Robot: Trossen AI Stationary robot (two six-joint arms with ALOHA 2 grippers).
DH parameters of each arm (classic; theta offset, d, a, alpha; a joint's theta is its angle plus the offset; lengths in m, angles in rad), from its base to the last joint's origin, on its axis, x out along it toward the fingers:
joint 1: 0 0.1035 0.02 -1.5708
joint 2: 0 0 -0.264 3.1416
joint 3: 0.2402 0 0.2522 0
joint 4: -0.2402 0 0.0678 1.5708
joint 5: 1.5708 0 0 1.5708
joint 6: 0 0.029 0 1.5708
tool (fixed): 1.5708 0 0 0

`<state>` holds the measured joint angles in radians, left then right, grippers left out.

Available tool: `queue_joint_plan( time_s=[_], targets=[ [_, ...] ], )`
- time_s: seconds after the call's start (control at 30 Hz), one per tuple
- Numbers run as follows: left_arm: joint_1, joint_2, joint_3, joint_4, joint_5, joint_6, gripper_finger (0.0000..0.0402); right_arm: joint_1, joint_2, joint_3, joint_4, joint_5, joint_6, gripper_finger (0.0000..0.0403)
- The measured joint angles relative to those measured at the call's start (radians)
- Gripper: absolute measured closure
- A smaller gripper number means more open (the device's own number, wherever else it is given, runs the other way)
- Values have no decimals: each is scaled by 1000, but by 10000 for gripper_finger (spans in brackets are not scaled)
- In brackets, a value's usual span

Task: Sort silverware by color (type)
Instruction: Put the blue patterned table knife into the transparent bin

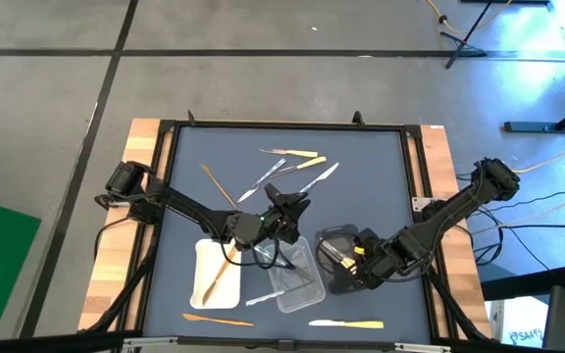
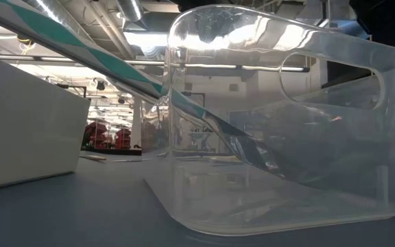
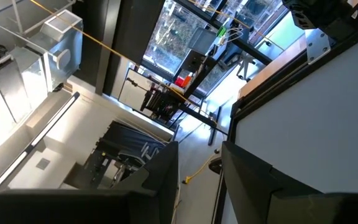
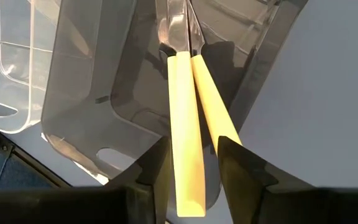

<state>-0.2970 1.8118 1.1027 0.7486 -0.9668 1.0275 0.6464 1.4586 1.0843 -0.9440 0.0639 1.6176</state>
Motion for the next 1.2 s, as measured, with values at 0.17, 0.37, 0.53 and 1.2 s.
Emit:
queue_joint_plan(
  time_s=[0.17,0.37,0.53,1.2],
  targets=[
    [0,0,0,0,0,0,285,0,0,0,0,0,0,283],
    [0,0,0,0,0,0,285,0,0,0,0,-3,0,283],
    [0,0,0,-1,0,0,285,0,0,0,0,-9,0,283],
    [32,-70,0,-9,-43,-238,285,-1,-167,2,-146,172,-66,283]
  ],
)
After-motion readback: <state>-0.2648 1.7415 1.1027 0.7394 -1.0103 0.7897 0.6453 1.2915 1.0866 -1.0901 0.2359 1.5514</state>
